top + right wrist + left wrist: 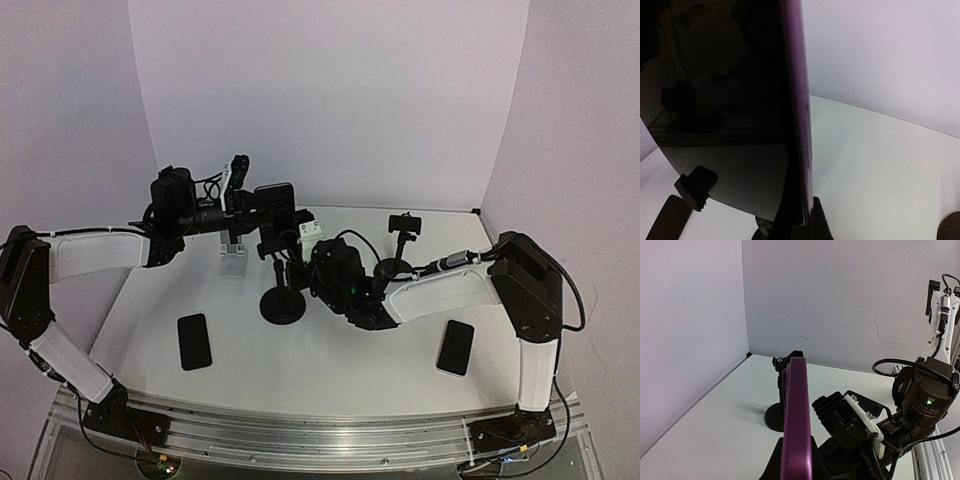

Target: Place the phone on the phone stand

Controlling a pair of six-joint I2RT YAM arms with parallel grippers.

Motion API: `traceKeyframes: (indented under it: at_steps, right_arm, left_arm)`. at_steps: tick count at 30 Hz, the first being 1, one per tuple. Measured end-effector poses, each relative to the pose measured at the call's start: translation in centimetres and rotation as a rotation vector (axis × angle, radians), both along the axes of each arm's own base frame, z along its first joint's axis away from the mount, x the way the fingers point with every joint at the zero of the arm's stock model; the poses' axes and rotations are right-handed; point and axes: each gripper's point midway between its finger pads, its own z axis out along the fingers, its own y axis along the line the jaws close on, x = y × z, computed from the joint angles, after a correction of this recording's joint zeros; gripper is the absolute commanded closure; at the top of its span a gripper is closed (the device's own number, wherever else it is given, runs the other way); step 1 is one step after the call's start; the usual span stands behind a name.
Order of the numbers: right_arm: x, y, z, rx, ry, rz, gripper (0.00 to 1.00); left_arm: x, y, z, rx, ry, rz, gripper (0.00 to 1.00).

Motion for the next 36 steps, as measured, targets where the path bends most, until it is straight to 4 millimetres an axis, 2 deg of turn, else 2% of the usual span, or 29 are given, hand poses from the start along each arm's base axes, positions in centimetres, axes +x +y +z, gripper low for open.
traceKeyframes:
  at_steps: [15,36]
  right_arm:
    - [-0.2,0.3,0.0,-0.009,0.013,0.003,1.0]
    - [0.0,0.6,0.0,0.006,0.055,0.016,1.0]
  left_arm:
    - [0.6,0.7,-0.3,0.014,0.11,0.084,1.0]
    - [-0.2,1.3,-0.2,0.035,0.048,0.098,1.0]
